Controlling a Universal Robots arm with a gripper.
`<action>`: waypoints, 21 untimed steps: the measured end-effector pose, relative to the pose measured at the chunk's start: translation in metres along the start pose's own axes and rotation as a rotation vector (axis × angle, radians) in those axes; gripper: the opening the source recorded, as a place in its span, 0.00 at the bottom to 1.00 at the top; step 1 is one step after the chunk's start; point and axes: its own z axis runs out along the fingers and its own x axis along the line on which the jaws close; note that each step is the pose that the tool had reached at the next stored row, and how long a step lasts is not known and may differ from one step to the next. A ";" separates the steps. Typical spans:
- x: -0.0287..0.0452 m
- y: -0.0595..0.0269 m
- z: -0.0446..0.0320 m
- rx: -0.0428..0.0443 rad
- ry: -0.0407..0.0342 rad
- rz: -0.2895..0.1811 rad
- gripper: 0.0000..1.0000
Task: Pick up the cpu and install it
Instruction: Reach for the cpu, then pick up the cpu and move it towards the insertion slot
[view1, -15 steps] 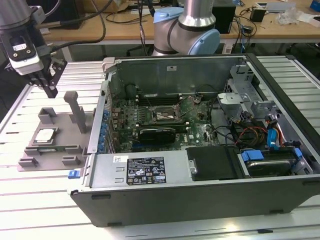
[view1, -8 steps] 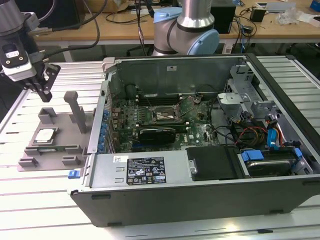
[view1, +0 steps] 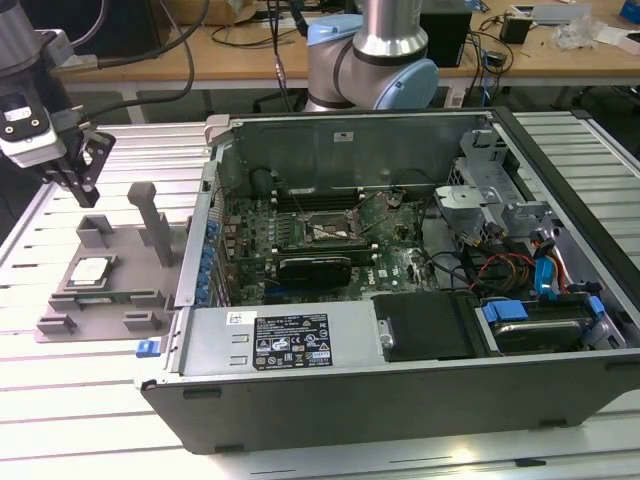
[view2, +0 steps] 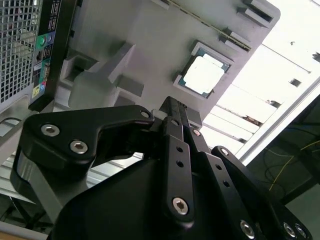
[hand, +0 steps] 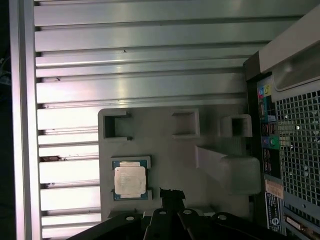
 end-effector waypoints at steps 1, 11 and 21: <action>0.0002 0.0000 0.0000 0.0000 0.0000 0.000 0.11; 0.0005 0.0000 0.0000 0.0000 0.0000 0.000 0.11; 0.0097 -0.0010 0.0069 -0.0001 -0.0002 0.000 0.11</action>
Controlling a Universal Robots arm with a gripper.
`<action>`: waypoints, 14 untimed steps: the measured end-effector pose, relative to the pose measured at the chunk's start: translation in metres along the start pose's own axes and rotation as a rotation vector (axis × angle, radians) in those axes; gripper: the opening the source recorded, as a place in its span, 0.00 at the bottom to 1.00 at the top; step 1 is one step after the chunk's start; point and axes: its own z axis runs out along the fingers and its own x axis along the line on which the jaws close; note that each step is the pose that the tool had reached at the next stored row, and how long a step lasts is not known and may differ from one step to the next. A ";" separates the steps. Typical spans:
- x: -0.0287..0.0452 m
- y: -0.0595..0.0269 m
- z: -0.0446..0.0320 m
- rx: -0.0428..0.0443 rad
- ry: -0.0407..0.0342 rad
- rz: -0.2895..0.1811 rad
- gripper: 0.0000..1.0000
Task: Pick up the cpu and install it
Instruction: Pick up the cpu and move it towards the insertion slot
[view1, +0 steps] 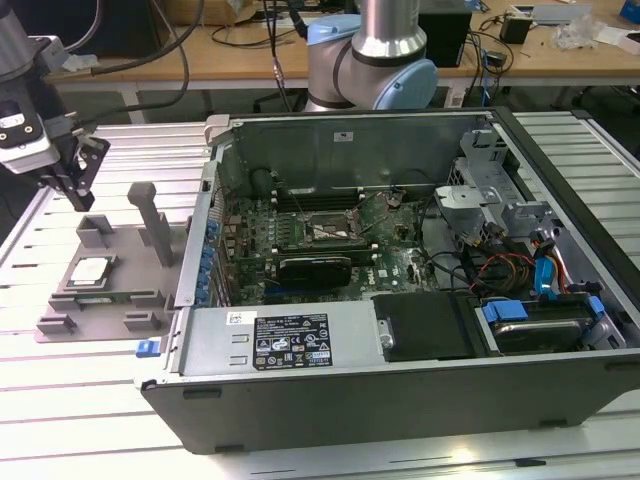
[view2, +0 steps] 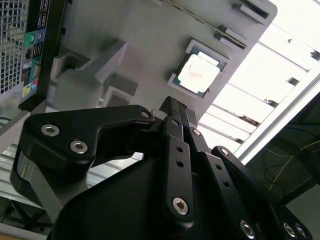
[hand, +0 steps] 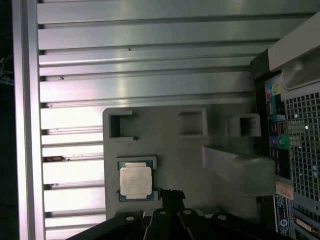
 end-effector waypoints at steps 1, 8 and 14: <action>0.0009 -0.0001 0.0009 0.0000 0.0001 0.000 0.11; 0.0096 -0.0013 0.0099 0.0002 0.0004 0.000 0.11; 0.0164 -0.0044 0.0175 0.0001 0.0002 0.000 0.11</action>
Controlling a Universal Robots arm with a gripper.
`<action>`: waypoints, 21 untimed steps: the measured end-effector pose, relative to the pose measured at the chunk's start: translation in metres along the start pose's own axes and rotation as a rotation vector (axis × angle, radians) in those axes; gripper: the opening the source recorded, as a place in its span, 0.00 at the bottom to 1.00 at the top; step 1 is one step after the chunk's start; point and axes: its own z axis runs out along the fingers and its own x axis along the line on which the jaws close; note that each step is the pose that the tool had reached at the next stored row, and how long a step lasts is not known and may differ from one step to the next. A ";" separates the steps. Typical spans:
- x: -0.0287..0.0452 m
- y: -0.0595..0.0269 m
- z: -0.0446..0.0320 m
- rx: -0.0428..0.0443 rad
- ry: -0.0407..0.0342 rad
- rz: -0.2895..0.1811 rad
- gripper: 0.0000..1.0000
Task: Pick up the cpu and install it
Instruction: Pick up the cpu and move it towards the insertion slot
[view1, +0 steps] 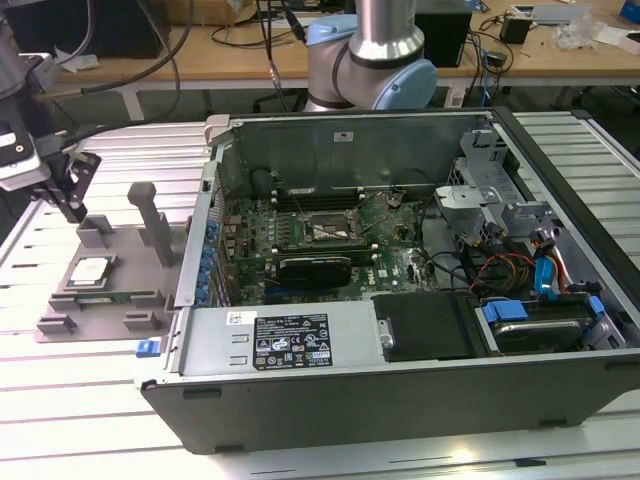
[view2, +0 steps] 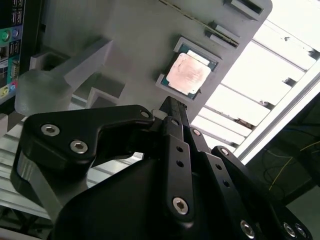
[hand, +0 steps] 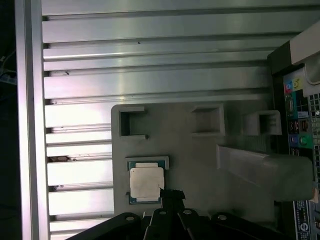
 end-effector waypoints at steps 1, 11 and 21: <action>0.0008 -0.0006 0.0012 0.0000 -0.0001 0.000 0.11; 0.0065 -0.0100 0.0193 0.0003 0.0046 0.000 0.11; 0.0099 -0.0178 0.0391 0.0006 0.0126 0.001 0.11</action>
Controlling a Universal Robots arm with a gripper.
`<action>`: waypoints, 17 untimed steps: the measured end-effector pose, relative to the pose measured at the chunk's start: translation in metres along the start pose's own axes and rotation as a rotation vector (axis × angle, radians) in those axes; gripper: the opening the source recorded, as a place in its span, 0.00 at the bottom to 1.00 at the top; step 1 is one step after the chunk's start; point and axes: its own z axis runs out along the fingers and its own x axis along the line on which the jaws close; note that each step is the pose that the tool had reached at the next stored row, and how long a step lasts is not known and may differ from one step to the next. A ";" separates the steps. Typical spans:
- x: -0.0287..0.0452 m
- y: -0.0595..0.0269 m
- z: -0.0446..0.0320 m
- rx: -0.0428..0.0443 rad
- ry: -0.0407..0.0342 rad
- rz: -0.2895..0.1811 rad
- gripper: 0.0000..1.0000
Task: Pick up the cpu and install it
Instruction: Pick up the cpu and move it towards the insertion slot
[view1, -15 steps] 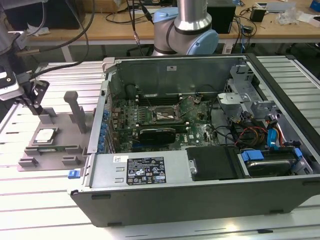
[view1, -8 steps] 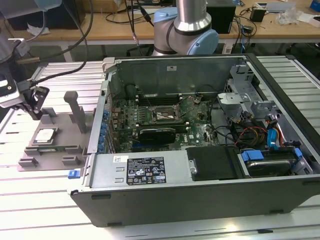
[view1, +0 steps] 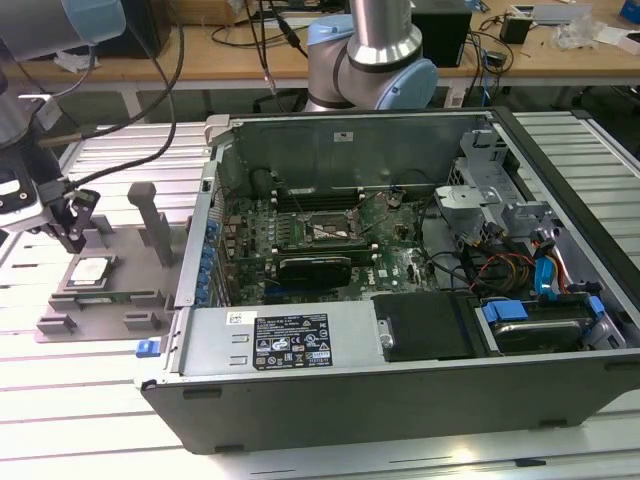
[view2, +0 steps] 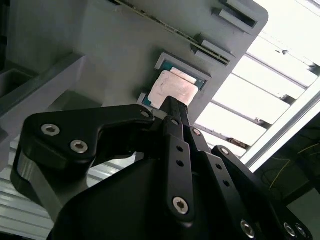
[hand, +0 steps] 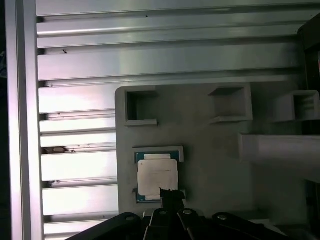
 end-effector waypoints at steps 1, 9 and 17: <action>0.0001 -0.0005 0.0014 0.0001 0.0006 0.000 0.11; 0.0060 -0.0025 0.0166 -0.0007 0.0013 -0.001 0.11; 0.0080 -0.0037 0.0307 -0.0008 0.0017 -0.017 0.11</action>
